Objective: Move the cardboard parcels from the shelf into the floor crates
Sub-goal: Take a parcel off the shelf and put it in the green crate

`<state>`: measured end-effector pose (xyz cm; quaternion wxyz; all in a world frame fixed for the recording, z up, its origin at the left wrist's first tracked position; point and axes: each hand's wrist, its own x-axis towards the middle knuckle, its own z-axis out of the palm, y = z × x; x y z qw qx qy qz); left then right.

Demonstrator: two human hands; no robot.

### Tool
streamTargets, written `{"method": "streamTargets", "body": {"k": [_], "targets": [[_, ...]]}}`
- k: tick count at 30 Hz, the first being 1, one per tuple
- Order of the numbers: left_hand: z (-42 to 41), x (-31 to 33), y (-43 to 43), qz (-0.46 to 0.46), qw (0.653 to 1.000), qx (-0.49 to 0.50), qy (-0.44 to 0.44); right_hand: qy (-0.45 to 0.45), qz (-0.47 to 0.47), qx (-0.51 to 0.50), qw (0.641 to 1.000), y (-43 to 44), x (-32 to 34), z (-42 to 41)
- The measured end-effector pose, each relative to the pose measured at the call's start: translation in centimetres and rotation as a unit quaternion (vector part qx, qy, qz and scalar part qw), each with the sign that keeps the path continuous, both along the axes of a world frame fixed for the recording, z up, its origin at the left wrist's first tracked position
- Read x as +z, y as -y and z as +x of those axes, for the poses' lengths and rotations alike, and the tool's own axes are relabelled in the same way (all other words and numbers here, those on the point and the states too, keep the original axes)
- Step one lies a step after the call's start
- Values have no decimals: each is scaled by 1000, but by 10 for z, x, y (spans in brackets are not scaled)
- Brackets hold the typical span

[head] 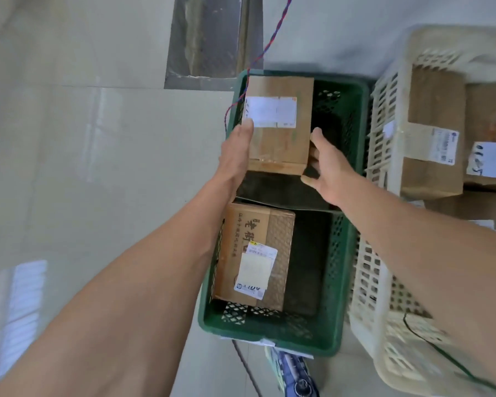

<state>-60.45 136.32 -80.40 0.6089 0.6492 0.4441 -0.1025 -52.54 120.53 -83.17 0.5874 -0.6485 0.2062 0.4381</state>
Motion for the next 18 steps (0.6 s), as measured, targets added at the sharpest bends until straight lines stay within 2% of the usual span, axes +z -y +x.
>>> {"method": "streamTargets", "body": {"k": [6,11,14,18], "targets": [[-2,-39,9,22,996,51,-68,12,37,-47,998,-17,-20,-1],[5,-47,3,-37,991,127,-20,22,62,-53,996,-25,-22,7],[4,-50,-5,-54,992,115,4,14,75,-42,996,-26,-18,8],[-7,-38,-8,-33,993,110,19,17,89,-34,995,-15,-3,0]]}}
